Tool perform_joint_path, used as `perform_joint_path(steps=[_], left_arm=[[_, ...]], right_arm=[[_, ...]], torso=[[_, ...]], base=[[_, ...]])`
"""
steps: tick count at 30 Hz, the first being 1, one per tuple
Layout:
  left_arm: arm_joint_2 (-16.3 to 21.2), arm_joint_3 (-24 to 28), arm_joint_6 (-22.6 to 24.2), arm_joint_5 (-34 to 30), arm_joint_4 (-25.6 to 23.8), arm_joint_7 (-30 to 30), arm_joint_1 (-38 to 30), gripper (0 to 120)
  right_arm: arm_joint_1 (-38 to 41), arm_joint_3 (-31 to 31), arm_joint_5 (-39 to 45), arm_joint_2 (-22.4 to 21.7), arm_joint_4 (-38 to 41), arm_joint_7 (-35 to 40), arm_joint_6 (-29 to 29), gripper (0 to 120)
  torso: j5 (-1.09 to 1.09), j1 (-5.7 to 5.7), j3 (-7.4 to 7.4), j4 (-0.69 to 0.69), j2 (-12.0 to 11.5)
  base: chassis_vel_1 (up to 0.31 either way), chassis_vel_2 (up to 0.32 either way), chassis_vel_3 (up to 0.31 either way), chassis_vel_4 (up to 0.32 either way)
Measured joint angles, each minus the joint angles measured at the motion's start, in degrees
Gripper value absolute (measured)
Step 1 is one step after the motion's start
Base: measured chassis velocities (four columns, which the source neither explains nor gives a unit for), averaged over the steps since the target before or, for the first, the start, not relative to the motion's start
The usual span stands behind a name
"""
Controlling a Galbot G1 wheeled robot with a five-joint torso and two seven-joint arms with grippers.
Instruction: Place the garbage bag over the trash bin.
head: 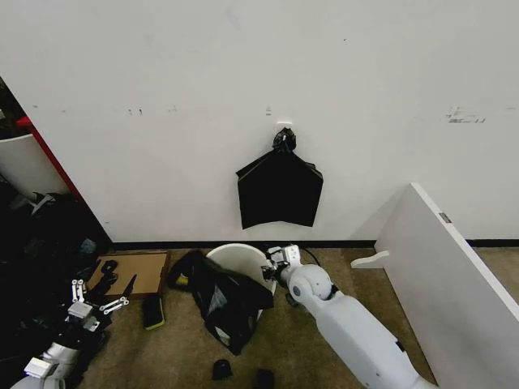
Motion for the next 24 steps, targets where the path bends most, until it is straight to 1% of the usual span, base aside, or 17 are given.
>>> perform_joint_path(steps=[1,2,3,4,5,6,7,9,10,12,17,20,24], left_arm=[[0.0,0.1,0.0,0.0,0.1,-0.1,-0.1,100],[0.0,0.4,0.0,0.0,0.2,-0.2,-0.2,100],[0.0,0.5,0.0,0.0,0.2,-0.2,-0.3,100],[-0.1,1.0,0.0,0.0,0.3,-0.2,-0.5,100],[-0.2,1.5,0.0,0.0,0.3,-0.2,-0.6,100],[-0.3,1.8,0.0,0.0,0.4,-0.2,-0.6,100],[-0.4,2.3,0.0,0.0,0.5,-0.2,-0.8,100],[-0.5,2.4,0.0,0.0,0.5,-0.2,-0.9,100],[-0.7,3.0,0.0,0.1,0.5,-0.3,-1.1,100],[-0.9,3.9,0.0,0.4,0.4,-0.3,-1.2,100],[-1.0,4.5,0.0,0.7,0.2,-0.4,-1.4,100],[-1.0,4.9,0.0,0.9,0.1,-0.5,-1.4,100],[-1.0,4.9,0.0,0.9,0.0,-0.5,-1.4,100]], right_arm=[[-1.0,0.2,1.9,-0.4,1.8,2.7,1.3,0],[-3.1,1.1,5.5,-0.7,5.4,8.3,3.7,0],[-3.8,1.4,6.6,-0.7,6.7,10.1,4.6,0],[-6.5,2.9,10.0,-0.7,11.2,16.1,7.8,0],[-8.1,3.7,11.0,-0.6,13.4,18.6,9.8,0],[-9.5,4.4,11.4,-0.6,14.7,19.8,11.5,0],[-11.2,5.1,11.4,-0.4,15.8,20.6,13.4,0],[-11.9,5.4,11.3,-0.3,16.0,20.8,14.1,0],[-13.9,6.4,10.8,0.3,16.3,21.2,16.5,0],[-16.2,7.8,9.4,1.5,15.5,21.8,19.5,0],[-18.7,8.9,7.9,2.8,14.2,21.8,21.0,0],[-20.7,8.7,5.6,4.2,12.9,21.5,22.0,0],[-21.0,8.3,4.6,4.8,11.8,20.8,22.2,0]], torso=[[0.0,0.0,0.01,-0.01,0.0],[0.0,0.0,0.0,-0.02,0.0],[0.0,0.0,0.0,-0.02,0.0],[0.02,0.0,-0.01,-0.03,0.0],[0.0,0.0,0.0,0.01,0.0],[0.0,0.0,0.0,-0.01,0.0],[0.0,0.0,0.0,0.0,0.0],[0.0,0.0,0.0,0.0,0.0],[0.02,0.0,0.0,-0.01,0.0],[0.0,0.0,0.0,-0.01,0.0],[0.01,0.0,0.0,-0.01,0.0],[0.01,0.0,0.0,0.0,0.0],[-0.02,0.0,-0.01,0.0,0.0]], base=[[0.0,0.0,0.0,0.0],[0.0,0.0,0.0,0.0],[0.0,0.0,0.0,0.0],[0.0,0.0,0.0,0.0],[0.0,0.0,0.0,0.0],[0.0,0.0,0.0,0.0],[0.0,0.0,0.0,0.0],[0.0,0.0,0.0,0.0],[0.0,0.0,0.0,0.0],[0.0,0.0,0.0,0.0],[0.0,0.0,0.0,0.0],[0.0,0.0,0.0,0.0],[0.0,0.0,0.0,0.0]])
